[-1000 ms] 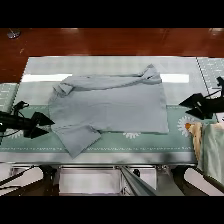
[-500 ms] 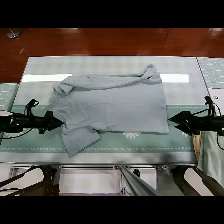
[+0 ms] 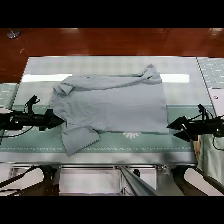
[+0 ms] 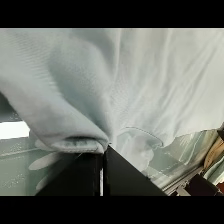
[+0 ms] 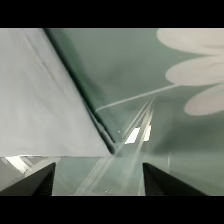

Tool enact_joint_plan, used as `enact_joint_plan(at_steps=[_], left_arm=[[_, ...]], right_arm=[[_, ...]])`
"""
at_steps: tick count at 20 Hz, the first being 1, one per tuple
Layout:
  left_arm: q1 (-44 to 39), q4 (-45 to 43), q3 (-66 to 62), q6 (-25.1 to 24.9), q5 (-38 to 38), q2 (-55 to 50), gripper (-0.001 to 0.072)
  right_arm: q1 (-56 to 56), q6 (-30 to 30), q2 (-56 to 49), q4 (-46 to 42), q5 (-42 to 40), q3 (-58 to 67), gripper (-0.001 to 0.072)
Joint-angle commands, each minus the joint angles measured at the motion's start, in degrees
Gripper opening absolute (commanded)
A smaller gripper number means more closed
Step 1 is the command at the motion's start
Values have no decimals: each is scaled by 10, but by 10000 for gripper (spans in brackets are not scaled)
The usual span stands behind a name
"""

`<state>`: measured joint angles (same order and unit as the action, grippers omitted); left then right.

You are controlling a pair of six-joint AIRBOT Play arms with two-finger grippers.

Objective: Fold the shirts.

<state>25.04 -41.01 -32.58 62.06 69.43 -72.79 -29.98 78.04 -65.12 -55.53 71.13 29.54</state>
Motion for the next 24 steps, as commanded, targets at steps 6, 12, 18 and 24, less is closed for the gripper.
enact_joint_plan(at_steps=[6, 12, 18, 24], left_arm=[[-1, 2, -9, -1, 7, 0, 35], [-1, 129, -145, -1, 42, 30, 35], [0, 202, -510, -1, 11, 99, 35], [11, -36, -682, 52, -87, 240, 34]], right_arm=[[146, 17, -96, 47, -89, 82, 458], [211, 12, -122, 13, -1, 341, 21], [212, 75, -122, -48, 57, 856, 21], [212, 78, 28, -106, 28, 936, 21]])
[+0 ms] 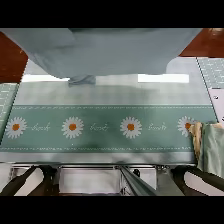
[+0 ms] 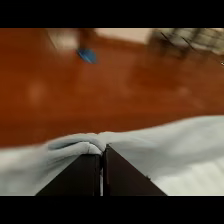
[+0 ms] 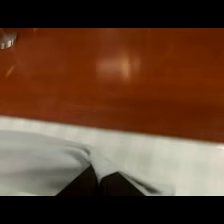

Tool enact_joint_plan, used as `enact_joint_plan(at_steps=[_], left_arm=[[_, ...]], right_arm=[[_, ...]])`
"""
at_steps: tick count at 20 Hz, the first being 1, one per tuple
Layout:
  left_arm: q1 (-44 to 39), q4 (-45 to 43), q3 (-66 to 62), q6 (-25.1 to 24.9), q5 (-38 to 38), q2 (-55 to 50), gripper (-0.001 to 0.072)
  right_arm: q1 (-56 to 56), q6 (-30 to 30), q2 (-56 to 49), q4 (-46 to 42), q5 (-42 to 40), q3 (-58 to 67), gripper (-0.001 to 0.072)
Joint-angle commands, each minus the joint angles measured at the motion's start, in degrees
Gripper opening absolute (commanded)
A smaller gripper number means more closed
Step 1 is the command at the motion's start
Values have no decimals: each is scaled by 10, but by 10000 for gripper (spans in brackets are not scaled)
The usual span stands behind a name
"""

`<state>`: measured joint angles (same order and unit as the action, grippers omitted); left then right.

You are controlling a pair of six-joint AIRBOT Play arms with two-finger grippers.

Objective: Fold the shirts.

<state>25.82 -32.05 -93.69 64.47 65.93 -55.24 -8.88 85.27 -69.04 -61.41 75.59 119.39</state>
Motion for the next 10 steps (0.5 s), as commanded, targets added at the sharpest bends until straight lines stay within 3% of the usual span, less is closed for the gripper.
enact_joint_plan(at_steps=[1, 4, 7, 10], left_arm=[[3, -167, -72, 40, -57, 93, 34], [2, -276, -72, 68, -48, 174, 34], [-26, -381, -71, 89, -30, 236, 34], [-89, -423, -67, 103, 9, 254, 34]], right_arm=[[1, 6, 99, -69, -18, 29, 21], [1, 7, 182, -111, -5, 0, 21], [1, 7, 234, -120, 61, -9, 21], [1, 10, 249, -131, 113, -10, 21]])
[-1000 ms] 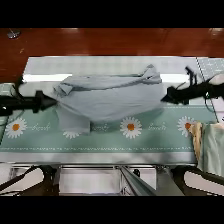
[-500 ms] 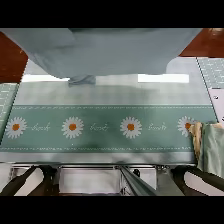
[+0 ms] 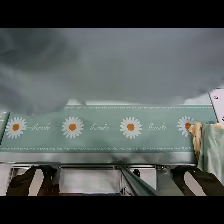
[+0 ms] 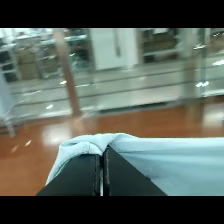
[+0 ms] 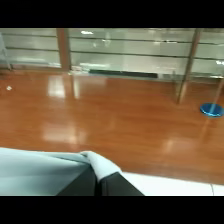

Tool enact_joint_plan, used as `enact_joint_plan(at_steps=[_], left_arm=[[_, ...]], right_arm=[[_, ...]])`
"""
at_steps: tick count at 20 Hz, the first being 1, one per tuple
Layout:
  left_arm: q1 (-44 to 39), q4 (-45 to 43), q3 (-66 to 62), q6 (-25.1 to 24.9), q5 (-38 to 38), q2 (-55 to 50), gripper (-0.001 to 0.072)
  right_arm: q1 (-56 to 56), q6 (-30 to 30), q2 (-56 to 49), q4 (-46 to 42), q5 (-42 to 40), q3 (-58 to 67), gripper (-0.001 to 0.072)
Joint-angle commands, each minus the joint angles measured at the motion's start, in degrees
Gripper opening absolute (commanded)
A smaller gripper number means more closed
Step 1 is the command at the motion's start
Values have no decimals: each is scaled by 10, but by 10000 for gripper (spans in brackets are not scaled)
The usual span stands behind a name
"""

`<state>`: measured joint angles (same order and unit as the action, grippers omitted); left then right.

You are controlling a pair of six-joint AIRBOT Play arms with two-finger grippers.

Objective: Fold the shirts.

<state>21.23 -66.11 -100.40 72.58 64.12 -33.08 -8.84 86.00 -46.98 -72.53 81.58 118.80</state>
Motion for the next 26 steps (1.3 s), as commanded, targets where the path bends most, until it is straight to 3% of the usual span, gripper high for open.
enact_joint_plan(at_steps=[1, 5, 10, 13, 16, 20, 23, 26], left_arm=[[-65, -88, 8, 35, 31, 33, 34], [-98, -87, 108, 45, 38, 18, 34], [-99, -16, 245, 59, -31, -85, 34], [-113, -7, 281, 59, -65, -195, 34], [-141, -7, 282, 63, -138, -313, 34], [-163, -7, 281, 123, -254, -443, 34], [-167, -7, 281, 188, -303, -513, 34], [-167, -2, 281, 214, -301, -546, 35]], right_arm=[[0, 5, 28, -19, 57, -12, 21], [0, -8, 28, 34, 57, -132, 21], [0, -29, -6, 52, -59, -374, 21], [0, -43, -89, 56, -123, -439, 21], [0, -48, -212, 70, -202, -439, 21], [0, -39, -385, 102, -292, -371, 21], [0, -15, -505, 134, -282, -261, 21], [0, -9, -581, 175, -243, -192, 21]])
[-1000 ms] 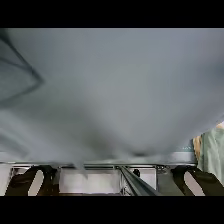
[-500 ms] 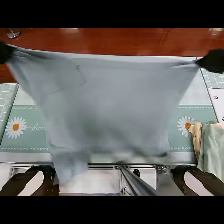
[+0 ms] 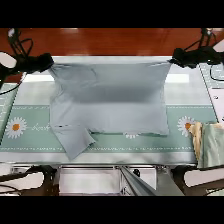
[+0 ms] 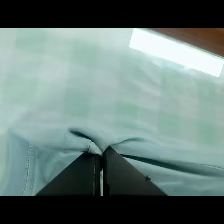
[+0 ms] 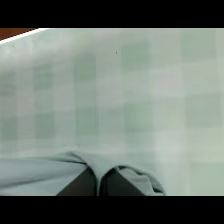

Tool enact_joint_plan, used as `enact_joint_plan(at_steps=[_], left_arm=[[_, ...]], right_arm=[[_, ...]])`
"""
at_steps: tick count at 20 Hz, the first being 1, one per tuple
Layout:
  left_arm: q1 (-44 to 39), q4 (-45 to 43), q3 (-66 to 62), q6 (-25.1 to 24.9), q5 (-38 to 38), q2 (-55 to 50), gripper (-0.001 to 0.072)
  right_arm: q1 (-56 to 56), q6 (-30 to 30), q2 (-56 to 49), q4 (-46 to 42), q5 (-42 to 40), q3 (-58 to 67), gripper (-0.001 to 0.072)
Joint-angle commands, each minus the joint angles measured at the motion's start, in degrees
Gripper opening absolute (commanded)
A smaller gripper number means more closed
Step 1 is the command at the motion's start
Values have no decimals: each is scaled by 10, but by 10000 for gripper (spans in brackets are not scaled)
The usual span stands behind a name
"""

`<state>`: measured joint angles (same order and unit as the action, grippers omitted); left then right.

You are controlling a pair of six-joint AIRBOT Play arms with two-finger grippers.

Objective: Fold the shirts.

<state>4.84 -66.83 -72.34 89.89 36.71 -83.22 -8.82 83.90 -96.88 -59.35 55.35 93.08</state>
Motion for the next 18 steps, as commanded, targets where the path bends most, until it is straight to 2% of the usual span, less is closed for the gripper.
enact_joint_plan(at_steps=[1, 3, 6, 9, 13, 14, 15, 16, 18], left_arm=[[-3, 21, 1, 41, -17, -47, 35], [-2, 48, -6, 29, 12, -41, 35], [19, 47, -30, -43, 128, -26, 35], [40, 31, -15, -67, 242, -30, 35], [40, 23, 32, -68, 285, -52, 39], [41, 23, 31, -68, 305, -61, 211], [42, 20, 28, -72, 330, -65, 669], [44, 4, 23, -78, 354, -64, 699], [57, -29, 15, -78, 400, -50, 699]], right_arm=[[0, -2, -96, 70, 43, 74, 21], [-3, -32, -99, 89, 87, 76, 21], [-24, -33, -84, 76, 181, 77, 21], [-18, -36, -83, -12, 265, 65, 21], [7, -27, -83, -70, 249, -2, 22], [8, -16, -84, -71, 242, -6, 137], [7, 1, -83, -70, 249, -1, 556], [1, -1, -81, -68, 271, 15, 624], [-21, -3, -60, -74, 318, 37, 624]])
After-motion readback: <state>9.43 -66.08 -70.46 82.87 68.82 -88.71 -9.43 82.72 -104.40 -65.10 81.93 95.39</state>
